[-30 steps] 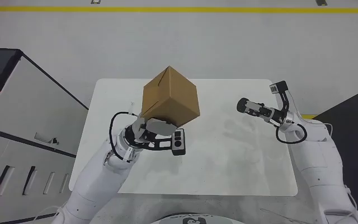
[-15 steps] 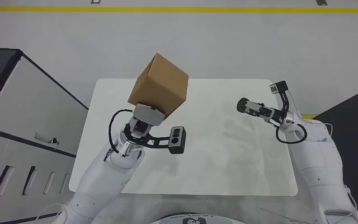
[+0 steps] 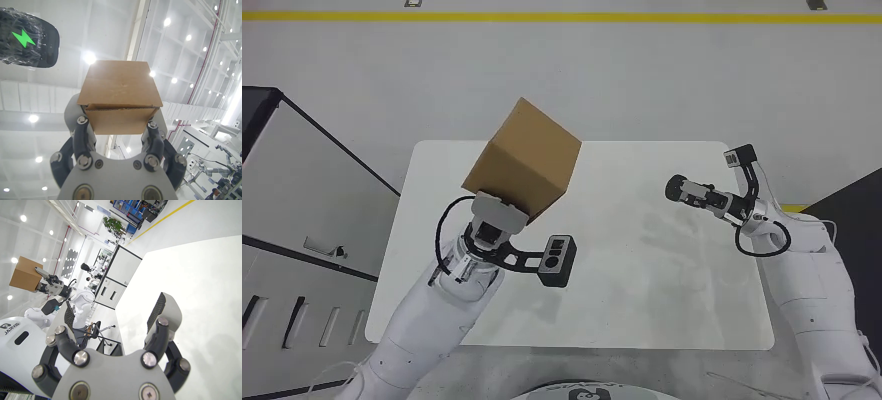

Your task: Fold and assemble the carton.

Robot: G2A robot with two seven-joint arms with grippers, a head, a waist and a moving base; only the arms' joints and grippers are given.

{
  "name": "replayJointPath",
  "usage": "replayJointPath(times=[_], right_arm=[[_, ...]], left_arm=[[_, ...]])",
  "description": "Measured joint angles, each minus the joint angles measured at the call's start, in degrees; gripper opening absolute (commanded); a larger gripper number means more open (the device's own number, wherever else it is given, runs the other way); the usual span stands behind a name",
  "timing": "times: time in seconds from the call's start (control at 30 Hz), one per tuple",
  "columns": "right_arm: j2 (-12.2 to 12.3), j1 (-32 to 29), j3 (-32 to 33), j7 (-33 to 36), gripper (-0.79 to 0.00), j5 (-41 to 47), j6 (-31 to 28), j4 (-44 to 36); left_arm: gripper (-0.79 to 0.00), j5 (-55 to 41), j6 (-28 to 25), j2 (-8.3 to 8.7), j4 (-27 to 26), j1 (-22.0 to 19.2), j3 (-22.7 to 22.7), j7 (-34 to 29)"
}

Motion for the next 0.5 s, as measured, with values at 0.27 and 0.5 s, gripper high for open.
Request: replayJointPath(times=[0.27, 0.5], right_arm=[[0.0, 0.0, 0.0, 0.0, 0.0, 0.0, 0.0, 0.0], [0.0, 0.0, 0.0, 0.0, 0.0, 0.0, 0.0, 0.0]], left_arm=[[-0.785, -0.86, 0.0, -0.04, -1.69, -0.28, 0.49, 1.42], [-0.785, 0.56, 0.0, 0.07, -3.01, -0.64, 0.92, 1.25]])
